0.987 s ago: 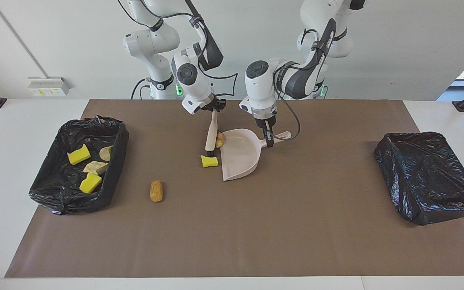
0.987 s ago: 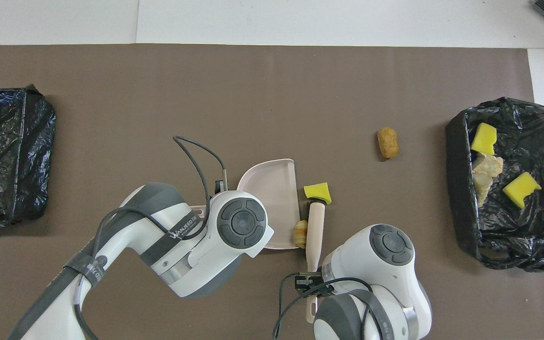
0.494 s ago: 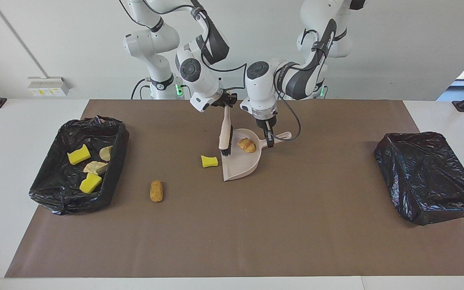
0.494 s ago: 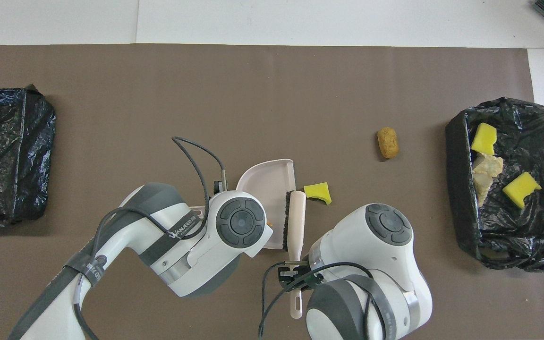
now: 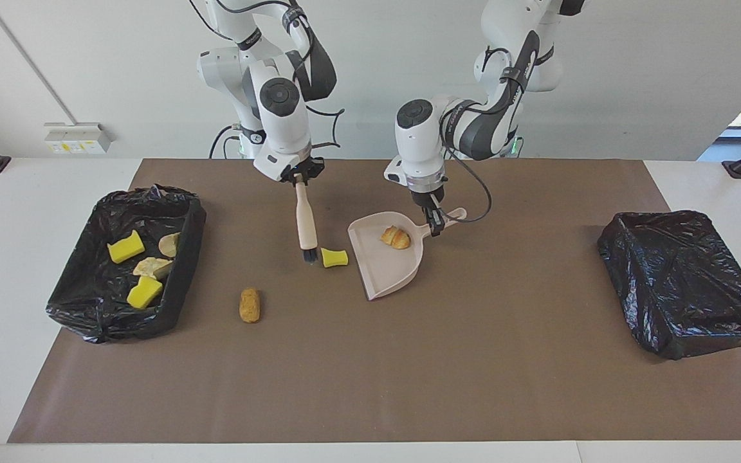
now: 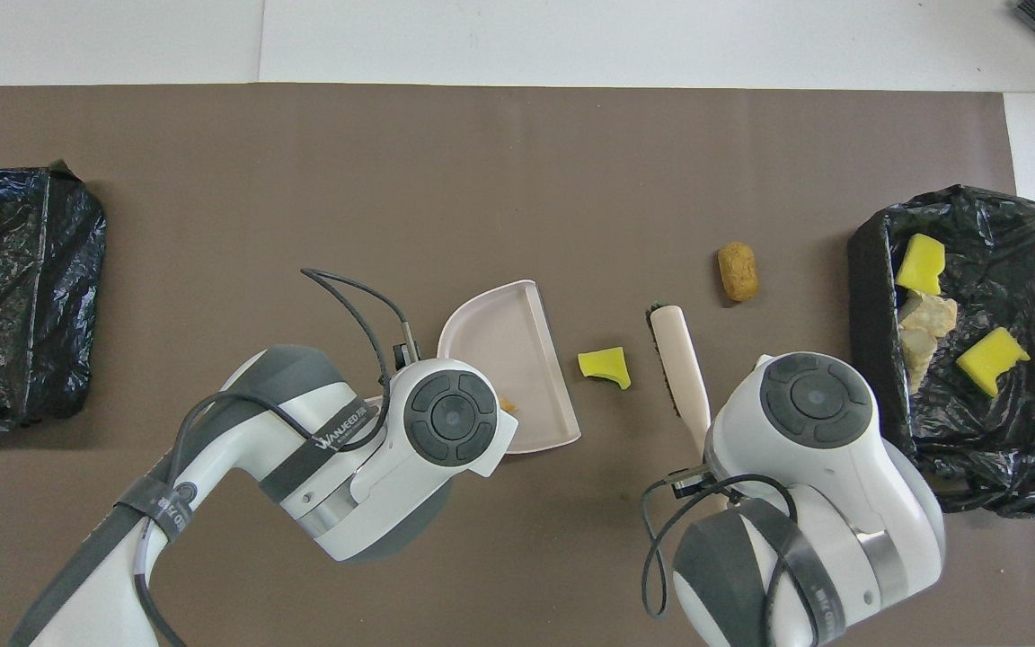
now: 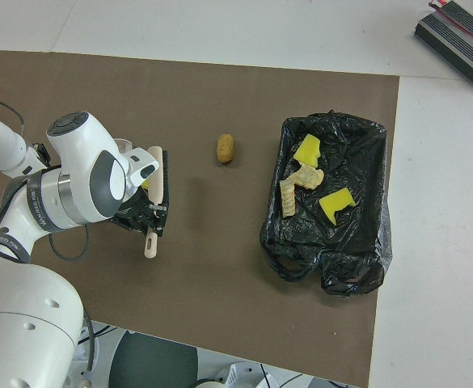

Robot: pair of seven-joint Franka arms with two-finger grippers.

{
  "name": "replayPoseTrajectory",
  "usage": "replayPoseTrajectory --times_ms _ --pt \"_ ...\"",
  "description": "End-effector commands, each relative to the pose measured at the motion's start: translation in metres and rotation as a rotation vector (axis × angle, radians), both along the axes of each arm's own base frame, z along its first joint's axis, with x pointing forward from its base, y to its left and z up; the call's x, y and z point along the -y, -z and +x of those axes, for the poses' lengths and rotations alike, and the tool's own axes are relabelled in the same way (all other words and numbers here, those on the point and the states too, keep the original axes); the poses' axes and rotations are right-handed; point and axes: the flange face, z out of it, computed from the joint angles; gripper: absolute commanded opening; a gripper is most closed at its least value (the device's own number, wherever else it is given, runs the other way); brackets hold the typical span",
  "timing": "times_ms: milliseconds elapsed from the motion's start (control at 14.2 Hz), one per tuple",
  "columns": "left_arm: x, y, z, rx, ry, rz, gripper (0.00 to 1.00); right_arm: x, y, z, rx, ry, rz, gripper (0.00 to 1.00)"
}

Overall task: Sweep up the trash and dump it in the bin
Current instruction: 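Sweep the remaining bread and sponge pieces into the dustpan with the right gripper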

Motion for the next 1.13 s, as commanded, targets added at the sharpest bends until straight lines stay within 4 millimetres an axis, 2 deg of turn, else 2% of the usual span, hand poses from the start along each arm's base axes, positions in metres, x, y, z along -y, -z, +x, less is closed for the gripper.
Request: replayPoseTrajectory --times_ms 0,212,282,423,494,635,776,917,1058 --pt "-0.007 -0.003 -0.005 0.002 -0.038 0.010 0.00 0.051 -0.004 0.056 0.042 -0.137 -0.096 0.00" --pt "-0.006 -0.003 -0.005 0.004 -0.036 0.008 0.00 0.077 0.006 0.118 0.064 -0.209 -0.207 0.00" --pt "-0.006 -0.003 -0.005 0.008 -0.036 0.003 0.00 0.081 0.017 0.132 0.061 -0.236 -0.244 0.00" --pt "-0.007 -0.001 -0.006 0.004 -0.038 0.005 0.00 0.108 0.040 0.152 0.052 -0.246 -0.296 0.00" --pt "-0.007 -0.002 -0.006 0.004 -0.039 0.007 0.00 0.116 0.053 0.155 0.051 -0.231 -0.291 0.00" --pt "-0.007 -0.002 -0.006 0.004 -0.039 0.007 0.00 0.118 0.068 0.149 0.041 -0.172 -0.289 0.00" --pt "-0.007 -0.002 -0.006 0.005 -0.038 0.005 0.00 0.110 0.078 0.131 -0.029 -0.107 -0.216 0.00" --pt "-0.007 -0.002 -0.006 0.004 -0.039 0.008 0.00 0.091 0.081 0.101 -0.126 -0.112 -0.161 0.00" --pt "-0.006 -0.001 -0.008 0.002 -0.036 0.010 0.00 0.059 0.086 0.072 -0.175 -0.072 -0.057 0.00"
